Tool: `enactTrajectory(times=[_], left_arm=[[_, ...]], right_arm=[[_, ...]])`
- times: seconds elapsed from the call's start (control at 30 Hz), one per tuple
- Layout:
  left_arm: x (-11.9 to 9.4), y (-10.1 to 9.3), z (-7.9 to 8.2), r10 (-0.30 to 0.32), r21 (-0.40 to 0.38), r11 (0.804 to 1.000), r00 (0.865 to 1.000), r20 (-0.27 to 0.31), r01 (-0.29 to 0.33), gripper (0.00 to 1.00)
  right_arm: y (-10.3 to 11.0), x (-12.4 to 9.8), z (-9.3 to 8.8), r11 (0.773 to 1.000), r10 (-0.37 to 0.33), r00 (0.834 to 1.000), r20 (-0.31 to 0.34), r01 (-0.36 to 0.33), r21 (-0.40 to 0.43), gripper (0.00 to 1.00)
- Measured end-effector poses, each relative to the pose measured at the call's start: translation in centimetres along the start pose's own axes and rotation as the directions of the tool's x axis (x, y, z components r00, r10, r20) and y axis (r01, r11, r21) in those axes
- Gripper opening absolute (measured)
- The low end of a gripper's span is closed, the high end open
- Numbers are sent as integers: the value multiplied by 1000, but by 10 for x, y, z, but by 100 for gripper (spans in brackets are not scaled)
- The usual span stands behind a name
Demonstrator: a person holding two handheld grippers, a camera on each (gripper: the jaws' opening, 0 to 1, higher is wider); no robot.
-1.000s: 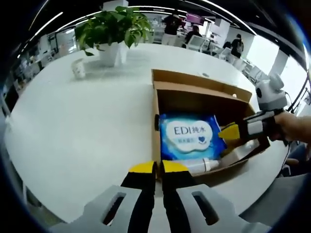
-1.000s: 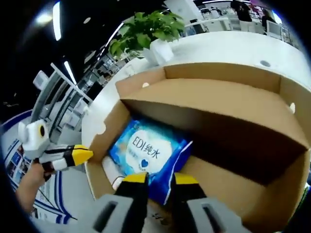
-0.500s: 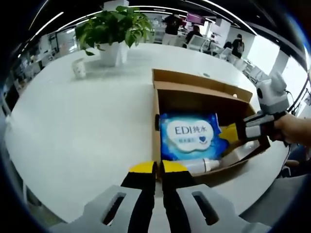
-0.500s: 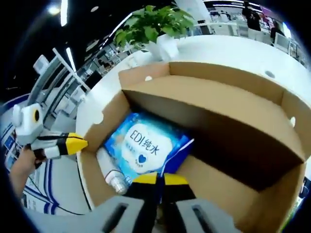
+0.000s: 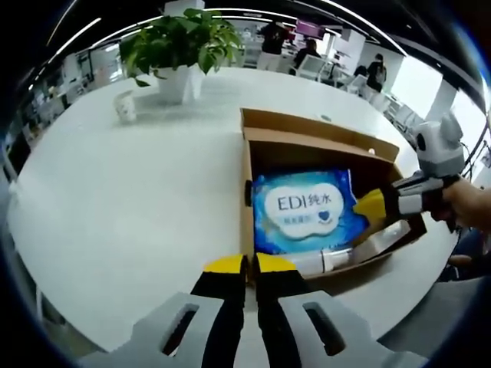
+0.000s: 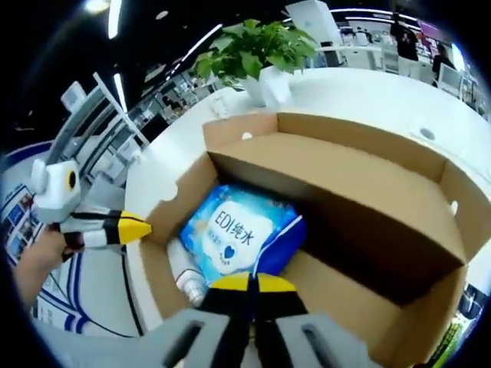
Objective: Operate the shoe box by opening the lid, removing the specified soft item, and placing it in the target area until the item is outside and the box remains undamaged.
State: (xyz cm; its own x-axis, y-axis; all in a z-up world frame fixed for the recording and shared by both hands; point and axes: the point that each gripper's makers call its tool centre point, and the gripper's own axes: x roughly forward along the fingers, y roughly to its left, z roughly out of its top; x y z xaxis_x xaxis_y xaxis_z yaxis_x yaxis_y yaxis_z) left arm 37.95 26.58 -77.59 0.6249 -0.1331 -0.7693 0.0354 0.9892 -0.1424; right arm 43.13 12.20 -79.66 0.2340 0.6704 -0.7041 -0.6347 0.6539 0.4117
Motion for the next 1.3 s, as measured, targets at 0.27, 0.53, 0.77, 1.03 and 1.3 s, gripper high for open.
enactTrajectory(times=[0.27,0.53,0.77,1.03,1.3], left_arm=[[0,0,0,1,-5,1000,1000,-4,-1,1],[1,1,0,0,-4,1000,1000,-7,0,1],[2,2,0,-1,-2,1000,1000,-12,1,1],[1,1,-1,1,-2,1000,1000,-16,-1,1],[1,1,-1,5,-1,1000,1000,-18,-5,1]], right_arm=[[6,-9,4,1000,4,1000,23,-4,-20,0],[8,-17,12,999,4,999,54,-1,-42,0],[7,-22,17,998,-1,998,67,6,-64,0],[11,-29,25,998,7,996,94,-1,-69,0],[16,-36,32,995,14,993,114,-3,-95,0]])
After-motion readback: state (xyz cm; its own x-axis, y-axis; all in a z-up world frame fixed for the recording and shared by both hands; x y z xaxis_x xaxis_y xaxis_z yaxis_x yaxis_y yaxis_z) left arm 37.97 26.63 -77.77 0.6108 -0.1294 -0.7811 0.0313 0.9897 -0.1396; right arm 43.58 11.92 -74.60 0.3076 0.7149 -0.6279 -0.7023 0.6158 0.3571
